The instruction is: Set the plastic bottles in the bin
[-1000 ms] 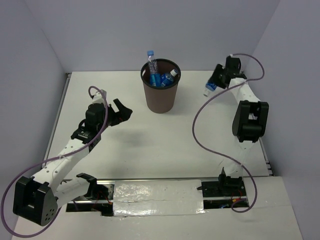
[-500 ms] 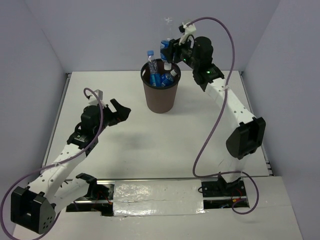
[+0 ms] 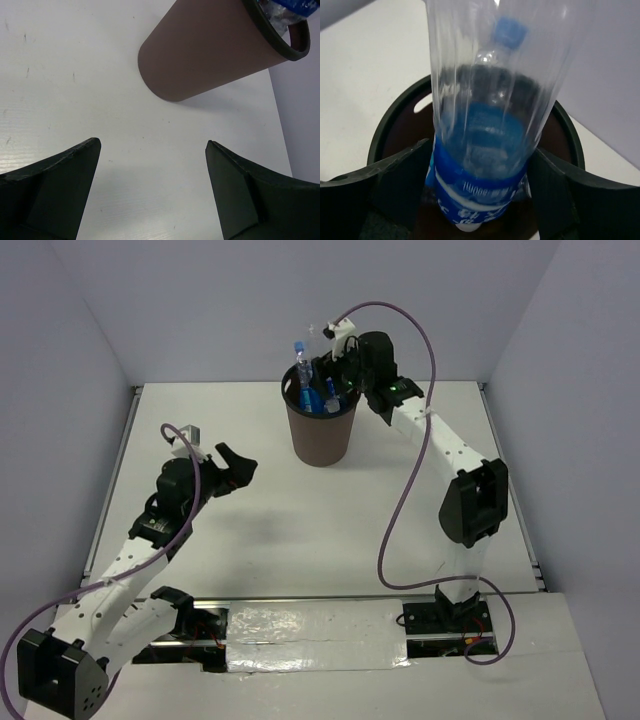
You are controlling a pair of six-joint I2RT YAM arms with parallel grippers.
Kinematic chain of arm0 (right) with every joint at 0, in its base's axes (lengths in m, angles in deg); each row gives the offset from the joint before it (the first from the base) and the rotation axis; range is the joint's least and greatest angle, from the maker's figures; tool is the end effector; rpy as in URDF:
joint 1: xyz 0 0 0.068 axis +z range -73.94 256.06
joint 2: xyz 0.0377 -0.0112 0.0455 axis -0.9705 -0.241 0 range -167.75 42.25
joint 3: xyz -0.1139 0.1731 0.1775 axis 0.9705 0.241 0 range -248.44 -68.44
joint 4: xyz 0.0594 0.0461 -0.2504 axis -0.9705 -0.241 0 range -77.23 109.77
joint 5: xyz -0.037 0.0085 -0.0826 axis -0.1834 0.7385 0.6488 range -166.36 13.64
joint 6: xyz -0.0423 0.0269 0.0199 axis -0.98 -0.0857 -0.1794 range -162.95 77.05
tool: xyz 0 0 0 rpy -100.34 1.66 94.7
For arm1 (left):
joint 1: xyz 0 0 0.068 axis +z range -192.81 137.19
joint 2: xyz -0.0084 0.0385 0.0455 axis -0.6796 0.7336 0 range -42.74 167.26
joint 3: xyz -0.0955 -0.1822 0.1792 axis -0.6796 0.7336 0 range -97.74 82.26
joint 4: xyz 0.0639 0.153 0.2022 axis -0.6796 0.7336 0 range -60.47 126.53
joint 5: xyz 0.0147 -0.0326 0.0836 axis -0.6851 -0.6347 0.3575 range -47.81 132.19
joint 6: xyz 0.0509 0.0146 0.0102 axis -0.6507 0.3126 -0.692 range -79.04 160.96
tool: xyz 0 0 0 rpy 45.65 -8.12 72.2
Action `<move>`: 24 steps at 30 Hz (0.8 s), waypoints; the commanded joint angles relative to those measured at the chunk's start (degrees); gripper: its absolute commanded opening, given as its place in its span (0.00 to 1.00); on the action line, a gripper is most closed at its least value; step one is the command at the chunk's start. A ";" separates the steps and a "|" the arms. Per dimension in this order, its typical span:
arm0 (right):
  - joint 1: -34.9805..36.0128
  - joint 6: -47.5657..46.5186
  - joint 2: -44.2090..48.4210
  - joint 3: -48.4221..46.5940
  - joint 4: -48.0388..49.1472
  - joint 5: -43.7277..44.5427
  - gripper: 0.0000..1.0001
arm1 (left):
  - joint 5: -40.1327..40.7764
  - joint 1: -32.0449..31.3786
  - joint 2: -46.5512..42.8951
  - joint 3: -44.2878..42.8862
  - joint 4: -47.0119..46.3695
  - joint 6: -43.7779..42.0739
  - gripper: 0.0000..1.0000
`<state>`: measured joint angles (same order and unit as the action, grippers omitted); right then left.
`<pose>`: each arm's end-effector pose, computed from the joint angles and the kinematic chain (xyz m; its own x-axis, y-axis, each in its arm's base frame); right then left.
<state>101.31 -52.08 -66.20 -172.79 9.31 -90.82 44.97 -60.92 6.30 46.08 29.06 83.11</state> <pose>0.4096 0.2031 0.3790 -0.1241 -0.2284 -0.9656 -0.6598 0.7458 -0.0917 0.1966 -0.0623 0.2933 -0.3292 -0.5974 -0.7312 0.0599 0.7596 -0.6476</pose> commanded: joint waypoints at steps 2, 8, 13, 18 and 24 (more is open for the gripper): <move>0.23 -3.79 8.15 4.15 0.17 -3.04 0.88 | 0.11 0.35 0.53 -0.38 -2.61 -1.11 0.99; 0.06 -2.39 9.56 1.19 -2.89 0.92 1.00 | -0.33 0.27 1.15 -1.43 -2.70 -1.72 1.00; -0.91 0.07 12.81 -1.11 -4.83 4.34 1.00 | 0.02 0.27 0.01 -2.75 -1.82 -2.42 1.00; -4.77 3.41 19.84 3.19 -6.23 1.46 1.00 | 0.81 0.27 -2.27 -4.59 0.03 -4.09 0.99; -13.73 6.74 26.70 9.52 -11.59 -2.59 1.00 | 1.52 0.27 -4.30 -6.96 2.93 -6.72 0.99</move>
<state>90.86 -48.54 -42.29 -165.67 1.42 -91.45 45.39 -60.92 3.68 42.27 31.48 79.42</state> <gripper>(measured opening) 0.994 0.994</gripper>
